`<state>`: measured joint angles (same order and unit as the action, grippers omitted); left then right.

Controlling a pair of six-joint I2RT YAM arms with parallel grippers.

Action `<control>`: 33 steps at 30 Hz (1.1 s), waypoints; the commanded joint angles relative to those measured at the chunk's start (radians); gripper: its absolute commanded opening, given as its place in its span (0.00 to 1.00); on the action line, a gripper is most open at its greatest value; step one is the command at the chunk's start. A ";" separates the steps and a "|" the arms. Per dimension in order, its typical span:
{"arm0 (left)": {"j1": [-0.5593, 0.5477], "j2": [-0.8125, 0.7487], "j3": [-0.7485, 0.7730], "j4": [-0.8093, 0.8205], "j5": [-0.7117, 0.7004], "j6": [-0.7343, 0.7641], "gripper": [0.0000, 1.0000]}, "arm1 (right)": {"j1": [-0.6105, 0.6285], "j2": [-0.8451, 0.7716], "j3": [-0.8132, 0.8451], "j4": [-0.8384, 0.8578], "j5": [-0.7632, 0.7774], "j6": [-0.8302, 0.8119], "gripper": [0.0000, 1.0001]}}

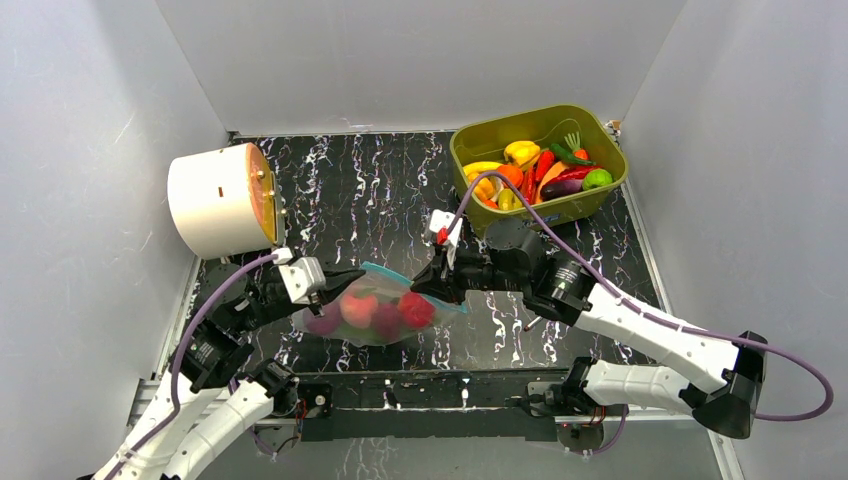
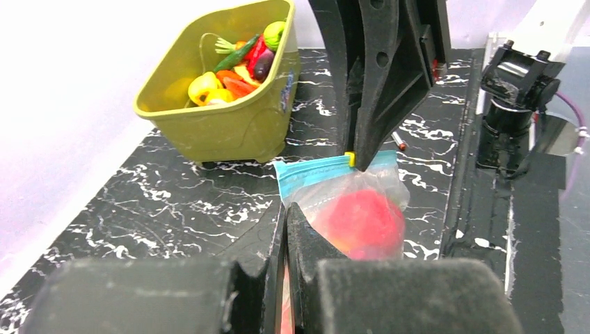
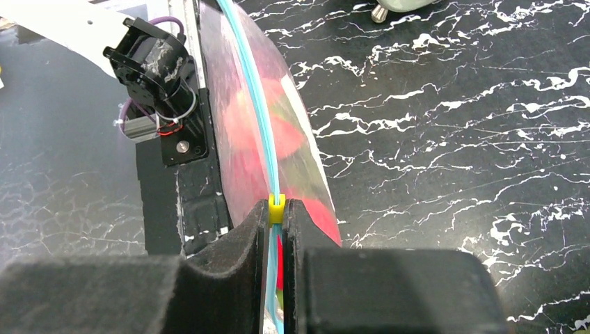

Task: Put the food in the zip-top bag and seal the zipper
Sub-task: Zip the zipper food storage bag at the center of the board.

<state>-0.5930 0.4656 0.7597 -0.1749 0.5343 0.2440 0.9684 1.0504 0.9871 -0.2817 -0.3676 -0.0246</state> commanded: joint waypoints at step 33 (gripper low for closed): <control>0.005 -0.087 0.133 0.039 -0.703 0.133 0.00 | -0.031 -0.157 -0.004 -0.344 0.213 -0.014 0.00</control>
<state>-0.5987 0.3817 0.8268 -0.2180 -0.0189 0.3321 0.9463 0.9333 0.9714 -0.4870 -0.2127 -0.0280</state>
